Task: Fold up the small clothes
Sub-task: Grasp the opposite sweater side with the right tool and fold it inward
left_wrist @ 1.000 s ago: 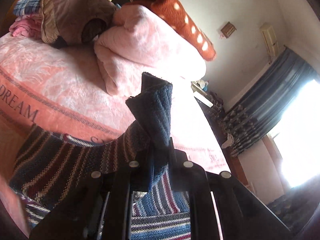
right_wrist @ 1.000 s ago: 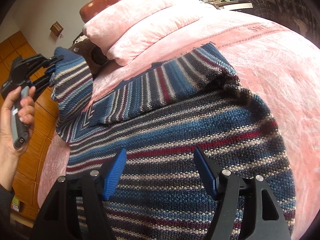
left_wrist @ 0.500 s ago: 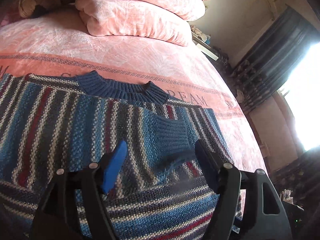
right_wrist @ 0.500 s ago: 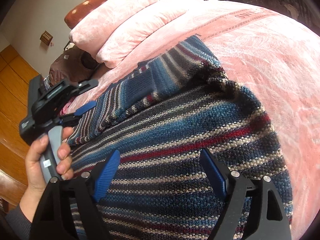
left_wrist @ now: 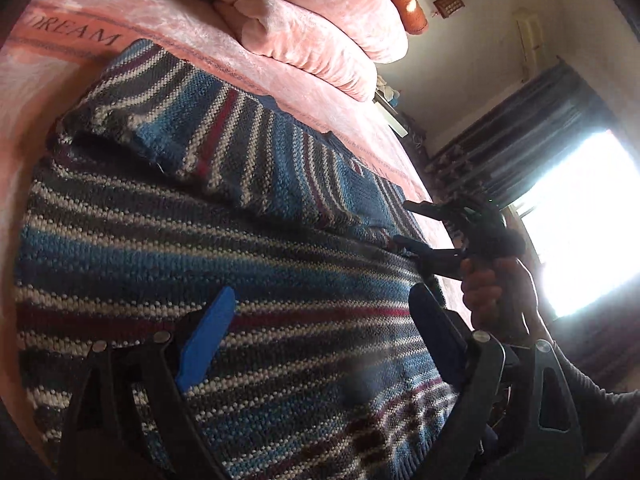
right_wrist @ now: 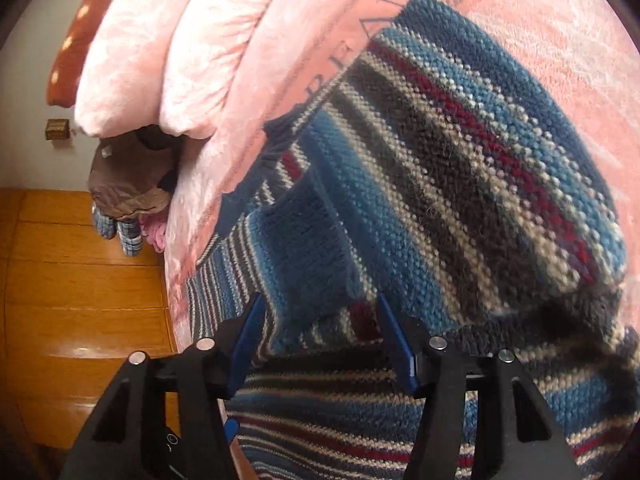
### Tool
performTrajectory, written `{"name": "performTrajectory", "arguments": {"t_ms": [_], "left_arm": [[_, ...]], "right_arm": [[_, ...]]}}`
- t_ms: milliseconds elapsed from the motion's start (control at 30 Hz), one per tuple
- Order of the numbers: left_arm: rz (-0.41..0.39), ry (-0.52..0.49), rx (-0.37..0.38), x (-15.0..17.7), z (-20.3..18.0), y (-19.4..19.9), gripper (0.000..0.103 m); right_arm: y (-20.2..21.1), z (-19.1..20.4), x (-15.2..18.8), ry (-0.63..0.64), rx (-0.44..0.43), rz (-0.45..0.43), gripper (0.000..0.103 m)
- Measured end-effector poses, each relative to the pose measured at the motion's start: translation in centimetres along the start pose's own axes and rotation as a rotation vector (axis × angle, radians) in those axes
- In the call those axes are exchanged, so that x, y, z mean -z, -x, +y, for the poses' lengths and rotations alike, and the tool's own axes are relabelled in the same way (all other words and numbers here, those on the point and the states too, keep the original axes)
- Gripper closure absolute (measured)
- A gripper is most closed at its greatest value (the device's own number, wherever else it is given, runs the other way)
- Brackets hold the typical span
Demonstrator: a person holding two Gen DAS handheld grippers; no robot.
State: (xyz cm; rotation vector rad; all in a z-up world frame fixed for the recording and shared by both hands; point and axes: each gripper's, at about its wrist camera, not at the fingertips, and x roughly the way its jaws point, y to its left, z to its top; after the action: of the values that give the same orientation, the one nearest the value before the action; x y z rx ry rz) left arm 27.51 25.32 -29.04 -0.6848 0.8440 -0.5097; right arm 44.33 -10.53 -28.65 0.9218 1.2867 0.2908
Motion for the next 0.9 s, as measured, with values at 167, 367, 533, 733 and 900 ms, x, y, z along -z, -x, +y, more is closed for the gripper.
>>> {"name": "performTrajectory", "arguments": {"t_ms": [167,367,533,733,900], "left_arm": [[-0.002,0.084,0.036,0.2,2.6,0.4,0.015],[-0.019,0.194,0.078,0.4,5.2,1.4,0.015],[-0.031,0.241,0.088,0.6,6.4,1.8,0.015],[-0.022,0.217,0.068,0.7,5.9,1.4,0.015],[-0.019,0.218,0.067,0.2,5.6,1.1,0.015]], "right_arm": [[-1.9,1.1,-1.1,0.003,-0.005,0.016,0.055],[-1.5,5.4,-2.3,0.119,0.078,-0.019,0.095],[1.3,10.3,-3.3,0.247,0.095,-0.069,0.095],[4.4,11.8,-4.1,0.319,0.14,-0.103,0.095],[4.5,8.5,-4.3,0.302,0.178,-0.108,0.095]]}}
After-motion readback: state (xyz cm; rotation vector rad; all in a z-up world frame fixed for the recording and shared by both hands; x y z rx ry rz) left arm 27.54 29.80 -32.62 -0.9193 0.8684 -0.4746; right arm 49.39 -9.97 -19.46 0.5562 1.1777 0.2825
